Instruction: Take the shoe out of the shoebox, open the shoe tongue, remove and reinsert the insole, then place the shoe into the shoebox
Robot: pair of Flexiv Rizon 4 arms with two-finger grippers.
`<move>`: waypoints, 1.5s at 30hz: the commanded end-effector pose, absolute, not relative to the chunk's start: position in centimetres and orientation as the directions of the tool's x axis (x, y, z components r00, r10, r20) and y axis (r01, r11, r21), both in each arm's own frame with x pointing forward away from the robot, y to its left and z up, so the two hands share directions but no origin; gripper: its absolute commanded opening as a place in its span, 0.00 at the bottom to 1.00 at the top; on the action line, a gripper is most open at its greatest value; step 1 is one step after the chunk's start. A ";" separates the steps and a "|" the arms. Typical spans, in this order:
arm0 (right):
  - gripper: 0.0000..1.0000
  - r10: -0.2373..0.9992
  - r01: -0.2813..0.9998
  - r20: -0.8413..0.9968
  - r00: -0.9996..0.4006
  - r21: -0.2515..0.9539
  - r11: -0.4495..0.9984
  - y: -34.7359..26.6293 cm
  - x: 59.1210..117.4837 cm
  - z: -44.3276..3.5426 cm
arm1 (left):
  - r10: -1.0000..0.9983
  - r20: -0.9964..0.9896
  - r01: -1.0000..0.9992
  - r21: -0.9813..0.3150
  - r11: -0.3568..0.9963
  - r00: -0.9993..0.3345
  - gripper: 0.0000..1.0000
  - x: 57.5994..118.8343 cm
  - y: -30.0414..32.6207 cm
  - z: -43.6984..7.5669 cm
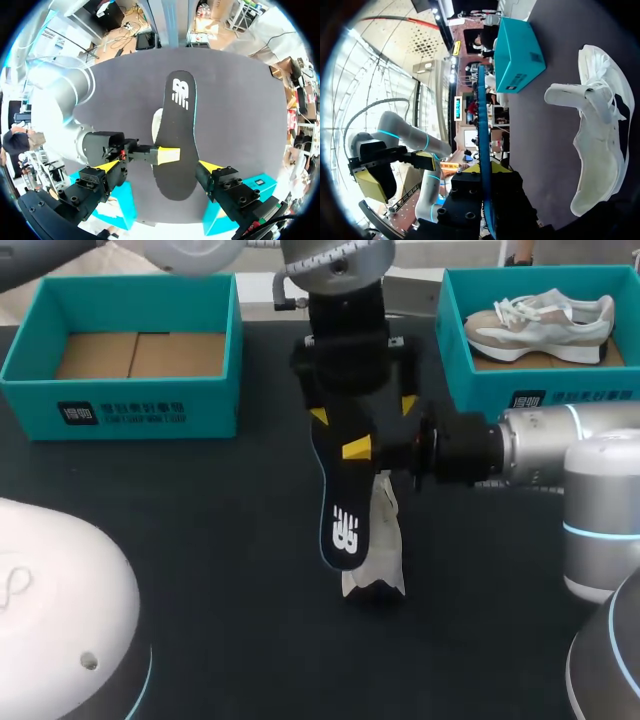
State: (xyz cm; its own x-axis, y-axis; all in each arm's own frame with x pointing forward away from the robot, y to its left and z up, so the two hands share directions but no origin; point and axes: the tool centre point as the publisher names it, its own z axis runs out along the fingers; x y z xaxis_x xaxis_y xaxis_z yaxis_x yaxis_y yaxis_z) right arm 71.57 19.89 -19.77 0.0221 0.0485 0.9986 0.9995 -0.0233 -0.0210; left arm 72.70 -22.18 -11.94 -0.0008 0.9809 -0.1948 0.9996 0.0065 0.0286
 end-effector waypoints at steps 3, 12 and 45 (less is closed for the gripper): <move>0.00 0.052 0.999 0.998 0.032 -0.032 -0.014 19.6 71.7 -19.7 | 0.729 -0.682 0.997 0.073 -0.020 0.064 1.00 71.4 -17.8 -12.9; 0.00 0.045 0.999 0.998 0.043 -0.042 -0.024 19.3 71.1 -19.5 | 0.596 -0.802 0.996 -0.078 -0.050 -0.033 1.00 71.5 -16.0 -12.5; 0.00 0.080 0.999 0.996 0.027 -0.025 -0.029 18.1 70.9 -18.5 | 0.136 -0.989 0.998 -0.059 0.002 -0.058 1.00 72.7 -15.8 -14.4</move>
State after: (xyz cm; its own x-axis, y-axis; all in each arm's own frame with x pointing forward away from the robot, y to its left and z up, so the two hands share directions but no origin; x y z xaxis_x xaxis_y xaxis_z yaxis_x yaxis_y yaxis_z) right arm 71.31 18.22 -18.85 0.0242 0.0750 0.9969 0.9995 -0.0232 -0.0225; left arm 73.81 -16.62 -13.32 -0.0643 0.5542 -0.8299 0.9898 -0.0707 -0.1239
